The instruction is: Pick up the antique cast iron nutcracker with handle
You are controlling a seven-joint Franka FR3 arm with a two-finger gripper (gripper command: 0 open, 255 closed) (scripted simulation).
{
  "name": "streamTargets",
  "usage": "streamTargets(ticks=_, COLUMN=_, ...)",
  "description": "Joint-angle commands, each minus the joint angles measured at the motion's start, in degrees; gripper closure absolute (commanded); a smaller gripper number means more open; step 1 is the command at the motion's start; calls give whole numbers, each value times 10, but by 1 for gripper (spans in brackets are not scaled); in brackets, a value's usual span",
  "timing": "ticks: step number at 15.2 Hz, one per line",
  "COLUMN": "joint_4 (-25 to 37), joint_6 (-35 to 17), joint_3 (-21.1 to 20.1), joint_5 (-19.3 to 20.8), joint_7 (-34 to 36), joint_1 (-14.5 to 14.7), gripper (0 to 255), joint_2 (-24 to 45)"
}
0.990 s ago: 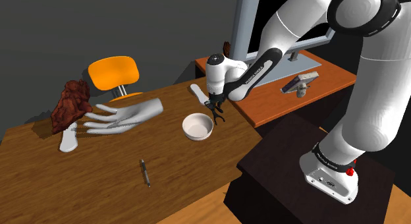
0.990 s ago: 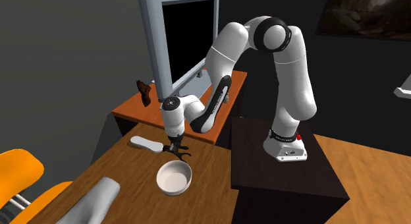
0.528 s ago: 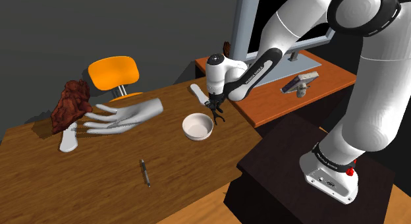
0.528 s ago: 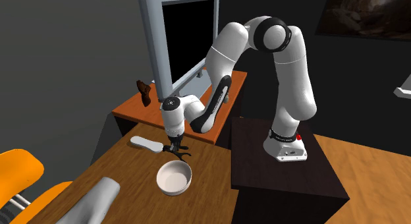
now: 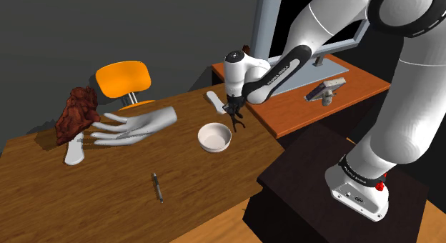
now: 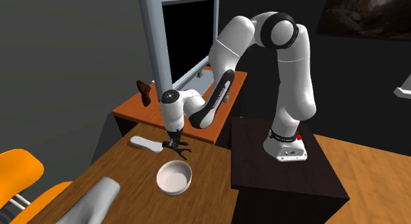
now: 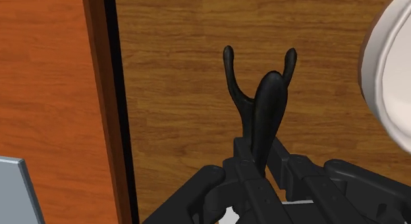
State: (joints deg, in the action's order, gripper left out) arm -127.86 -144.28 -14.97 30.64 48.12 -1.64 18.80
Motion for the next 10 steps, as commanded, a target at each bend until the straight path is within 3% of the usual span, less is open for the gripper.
streamTargets(ticks=1, joint_4=-1, joint_6=12, joint_3=-6, joint_5=-12, joint_7=-10, joint_1=-3, gripper=255, joint_2=-15)
streamTargets(ticks=10, joint_4=0, joint_6=52, joint_3=-22, joint_5=-52, joint_7=-45, joint_1=-12, gripper=255, joint_2=-60)
